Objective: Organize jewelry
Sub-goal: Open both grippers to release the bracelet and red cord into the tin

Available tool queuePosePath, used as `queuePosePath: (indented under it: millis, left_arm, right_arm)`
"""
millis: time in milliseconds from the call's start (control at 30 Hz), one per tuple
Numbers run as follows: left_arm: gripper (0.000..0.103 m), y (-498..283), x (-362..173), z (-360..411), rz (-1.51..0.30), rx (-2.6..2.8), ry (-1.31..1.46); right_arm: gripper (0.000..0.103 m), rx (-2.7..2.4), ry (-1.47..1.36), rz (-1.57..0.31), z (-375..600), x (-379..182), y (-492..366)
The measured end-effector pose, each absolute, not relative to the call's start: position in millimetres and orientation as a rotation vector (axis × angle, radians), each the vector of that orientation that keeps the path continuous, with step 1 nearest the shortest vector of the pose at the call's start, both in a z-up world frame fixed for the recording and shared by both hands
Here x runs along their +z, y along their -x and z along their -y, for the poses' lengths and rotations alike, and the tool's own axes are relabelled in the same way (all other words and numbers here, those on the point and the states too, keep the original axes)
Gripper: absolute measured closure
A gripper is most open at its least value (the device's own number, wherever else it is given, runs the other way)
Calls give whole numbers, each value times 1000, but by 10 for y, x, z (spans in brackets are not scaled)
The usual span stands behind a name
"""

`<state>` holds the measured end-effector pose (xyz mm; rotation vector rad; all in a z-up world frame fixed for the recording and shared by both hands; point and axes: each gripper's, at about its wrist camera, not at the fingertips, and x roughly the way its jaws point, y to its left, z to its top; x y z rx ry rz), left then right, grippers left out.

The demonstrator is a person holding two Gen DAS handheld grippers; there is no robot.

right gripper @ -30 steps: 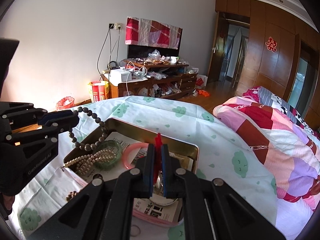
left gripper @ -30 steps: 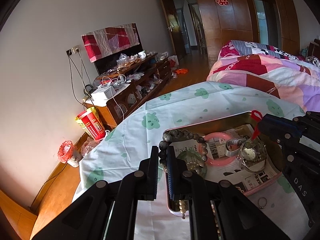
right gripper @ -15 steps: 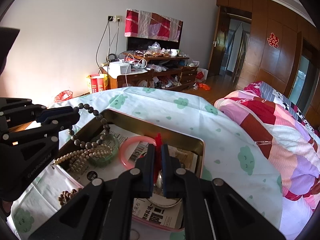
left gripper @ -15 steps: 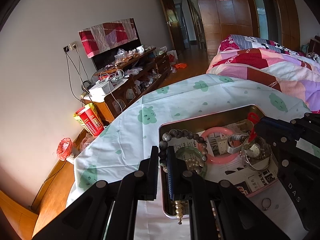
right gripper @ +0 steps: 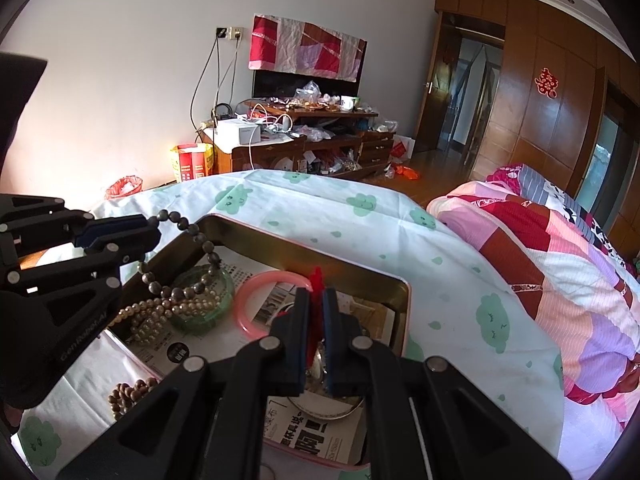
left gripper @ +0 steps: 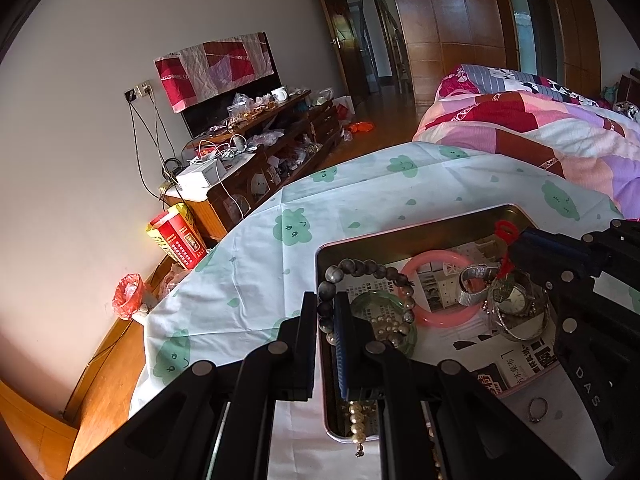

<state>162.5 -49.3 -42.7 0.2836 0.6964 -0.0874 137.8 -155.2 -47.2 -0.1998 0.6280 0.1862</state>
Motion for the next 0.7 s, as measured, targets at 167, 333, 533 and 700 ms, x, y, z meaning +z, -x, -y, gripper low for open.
queuePosePath:
  millis: [167,333,533,700]
  left_arm:
    - [93,-1633,-425,480,-700,-85,-274]
    - [20,-1584,-380,470,-669,-17,-285]
    - [20,-1502,-326,457,-644,-40,-283]
    - [20,-1496,-327,469,-646,-35,-289]
  right_arm:
    - [95,185,204,-624,1551,-465,-1391]
    - [39,170,216,-610,1543,-471,-1387]
    - [39,138,197,-613,1617,-503,-1337]
    - [39,131,183,-621,1635,-527,-1305]
